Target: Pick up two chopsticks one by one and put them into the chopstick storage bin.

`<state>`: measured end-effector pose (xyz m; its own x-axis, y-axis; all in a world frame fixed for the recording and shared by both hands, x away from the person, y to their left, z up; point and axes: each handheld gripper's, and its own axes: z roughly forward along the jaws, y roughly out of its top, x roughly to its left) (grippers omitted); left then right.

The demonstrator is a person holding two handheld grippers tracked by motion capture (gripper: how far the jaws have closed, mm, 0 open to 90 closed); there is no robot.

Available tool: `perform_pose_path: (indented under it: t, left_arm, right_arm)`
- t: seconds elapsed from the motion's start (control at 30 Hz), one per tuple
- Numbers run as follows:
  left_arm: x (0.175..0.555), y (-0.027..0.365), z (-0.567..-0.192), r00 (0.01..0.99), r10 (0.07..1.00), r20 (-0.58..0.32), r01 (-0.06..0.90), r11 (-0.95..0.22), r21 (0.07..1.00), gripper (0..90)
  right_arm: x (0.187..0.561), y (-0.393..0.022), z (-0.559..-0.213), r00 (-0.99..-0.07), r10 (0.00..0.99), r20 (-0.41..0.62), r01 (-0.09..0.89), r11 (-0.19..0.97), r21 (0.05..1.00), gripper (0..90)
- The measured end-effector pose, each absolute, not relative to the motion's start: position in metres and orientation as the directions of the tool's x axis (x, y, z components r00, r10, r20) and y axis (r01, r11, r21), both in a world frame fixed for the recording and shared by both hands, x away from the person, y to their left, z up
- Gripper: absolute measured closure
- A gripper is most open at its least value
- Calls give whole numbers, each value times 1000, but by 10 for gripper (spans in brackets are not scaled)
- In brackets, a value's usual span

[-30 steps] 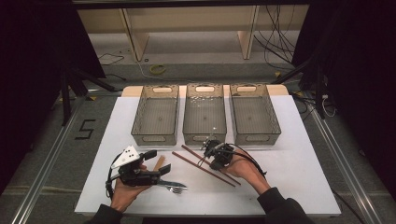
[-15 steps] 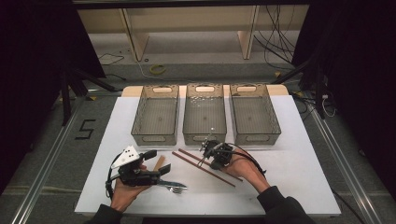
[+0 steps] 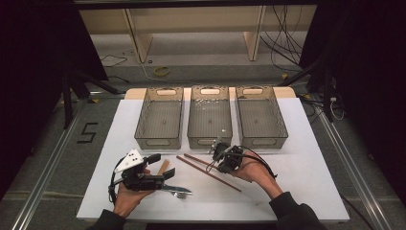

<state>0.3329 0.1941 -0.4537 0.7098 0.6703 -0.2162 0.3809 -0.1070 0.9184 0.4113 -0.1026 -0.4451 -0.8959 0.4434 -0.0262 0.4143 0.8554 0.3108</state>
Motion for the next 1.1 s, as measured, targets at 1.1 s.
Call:
perform_pose_path:
  t: [1.1]
  left_arm:
    - [370,174,-441,816,569,-101,368,-376,851,169]
  right_arm:
    - [373,-114,-393,-938,346,-17,297,830,472,853]
